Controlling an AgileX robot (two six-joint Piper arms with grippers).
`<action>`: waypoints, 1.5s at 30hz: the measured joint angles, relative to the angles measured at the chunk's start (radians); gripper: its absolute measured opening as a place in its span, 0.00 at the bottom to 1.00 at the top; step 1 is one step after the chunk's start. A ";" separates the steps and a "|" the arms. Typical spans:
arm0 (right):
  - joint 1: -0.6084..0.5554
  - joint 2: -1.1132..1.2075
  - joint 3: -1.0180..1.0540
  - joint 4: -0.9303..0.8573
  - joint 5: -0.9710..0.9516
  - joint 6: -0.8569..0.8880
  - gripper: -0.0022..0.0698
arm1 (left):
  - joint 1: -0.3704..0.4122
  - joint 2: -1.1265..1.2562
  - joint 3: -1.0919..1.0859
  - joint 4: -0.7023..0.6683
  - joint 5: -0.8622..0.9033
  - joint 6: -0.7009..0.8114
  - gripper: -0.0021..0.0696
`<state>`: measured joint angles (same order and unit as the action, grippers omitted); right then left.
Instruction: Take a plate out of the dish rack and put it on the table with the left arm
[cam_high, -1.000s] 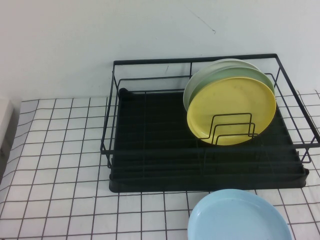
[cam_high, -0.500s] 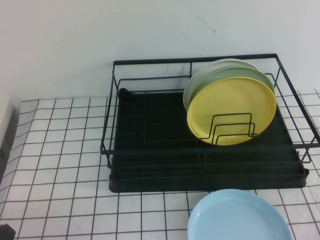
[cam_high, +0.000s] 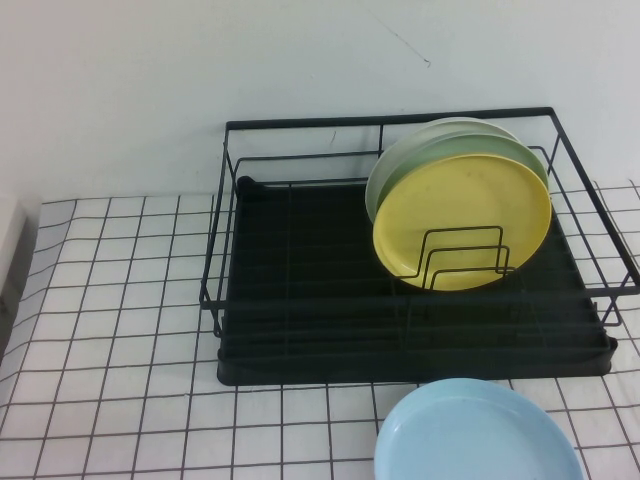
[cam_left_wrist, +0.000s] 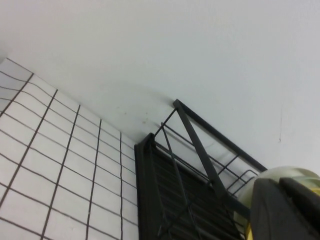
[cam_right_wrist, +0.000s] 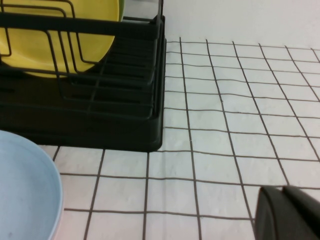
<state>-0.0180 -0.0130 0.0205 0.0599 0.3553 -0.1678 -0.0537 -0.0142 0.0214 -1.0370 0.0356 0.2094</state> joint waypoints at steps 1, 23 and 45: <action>0.000 0.000 0.000 0.000 0.000 0.000 0.03 | 0.000 0.000 0.000 0.000 0.006 0.008 0.02; 0.000 0.000 0.000 0.000 0.000 0.000 0.03 | 0.000 0.736 -0.611 0.083 0.666 0.417 0.02; 0.000 0.000 0.000 0.000 0.000 0.000 0.03 | -0.254 1.690 -1.417 -0.054 0.762 0.994 0.02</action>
<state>-0.0180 -0.0130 0.0205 0.0599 0.3553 -0.1678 -0.3073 1.6754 -1.3956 -1.0913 0.7975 1.2039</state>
